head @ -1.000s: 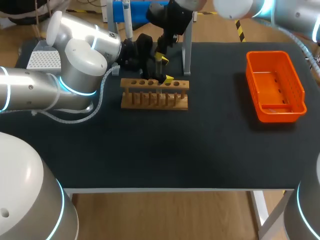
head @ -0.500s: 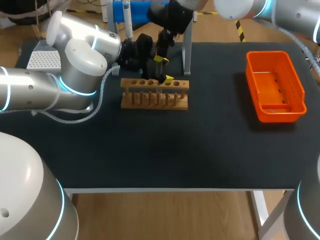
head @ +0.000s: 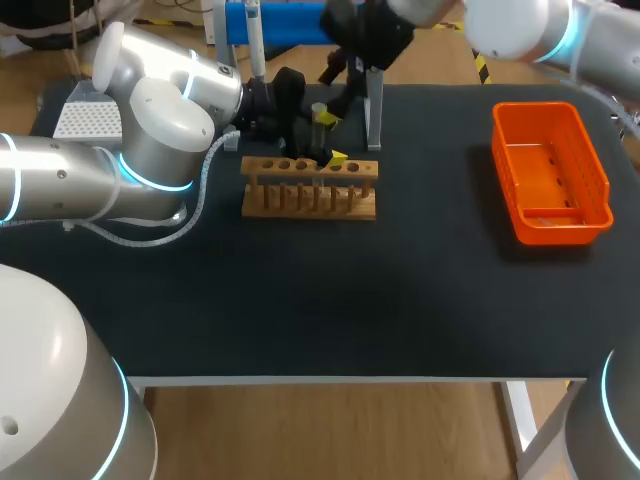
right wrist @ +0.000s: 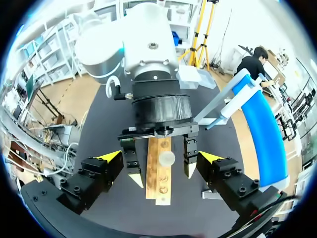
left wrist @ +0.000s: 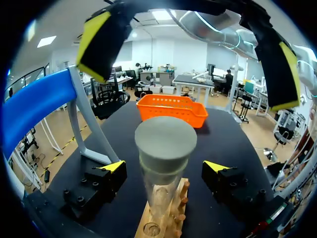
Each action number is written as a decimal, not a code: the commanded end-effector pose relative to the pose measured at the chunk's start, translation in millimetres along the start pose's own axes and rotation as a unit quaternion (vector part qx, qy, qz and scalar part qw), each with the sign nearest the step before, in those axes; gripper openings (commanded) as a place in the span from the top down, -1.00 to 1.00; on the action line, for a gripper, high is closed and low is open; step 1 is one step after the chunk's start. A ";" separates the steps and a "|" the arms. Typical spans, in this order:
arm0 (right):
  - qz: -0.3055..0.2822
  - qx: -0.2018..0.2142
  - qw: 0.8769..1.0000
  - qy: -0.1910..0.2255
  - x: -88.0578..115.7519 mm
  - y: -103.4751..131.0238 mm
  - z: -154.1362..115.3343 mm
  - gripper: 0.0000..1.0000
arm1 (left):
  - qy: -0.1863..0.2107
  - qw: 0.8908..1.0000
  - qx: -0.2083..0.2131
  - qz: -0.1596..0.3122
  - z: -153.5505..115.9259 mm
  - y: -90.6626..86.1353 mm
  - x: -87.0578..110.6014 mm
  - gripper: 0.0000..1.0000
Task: Invert the test tube, pick up the pipette, mount the tip to pipette, aspirate from beaker and dispense into the tube, eject the tip, return the pipette, and cap with the stopper.
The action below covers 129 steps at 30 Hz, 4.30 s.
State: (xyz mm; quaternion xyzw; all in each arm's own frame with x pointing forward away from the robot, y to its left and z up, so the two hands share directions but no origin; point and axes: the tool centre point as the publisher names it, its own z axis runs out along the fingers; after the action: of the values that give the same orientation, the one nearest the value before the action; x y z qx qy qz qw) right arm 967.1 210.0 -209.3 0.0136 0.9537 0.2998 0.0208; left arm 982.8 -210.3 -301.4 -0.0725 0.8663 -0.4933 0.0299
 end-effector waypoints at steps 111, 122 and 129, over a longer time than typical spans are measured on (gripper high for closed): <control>0.067 -0.402 0.908 0.100 -11.5 -5.0 46.6 1.00 | 0.001 1.000 -0.001 0.000 -0.3 0.0 -0.9 -1.00; 0.051 -0.403 0.909 0.091 -14.1 1.3 27.6 1.00 | 0.001 1.000 -0.001 0.000 -0.3 0.0 -0.9 -1.00; 0.036 -0.408 0.909 0.079 -13.9 6.7 9.9 1.00 | 0.001 1.000 -0.001 0.000 -0.3 0.0 -0.9 -1.00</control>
State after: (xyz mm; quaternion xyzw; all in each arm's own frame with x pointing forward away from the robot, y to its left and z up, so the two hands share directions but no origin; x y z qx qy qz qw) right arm 984.1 225.4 -219.3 0.0152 0.7450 0.6639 -0.0641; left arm 982.8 -210.3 -301.4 -0.0725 0.8663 -0.4933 0.0298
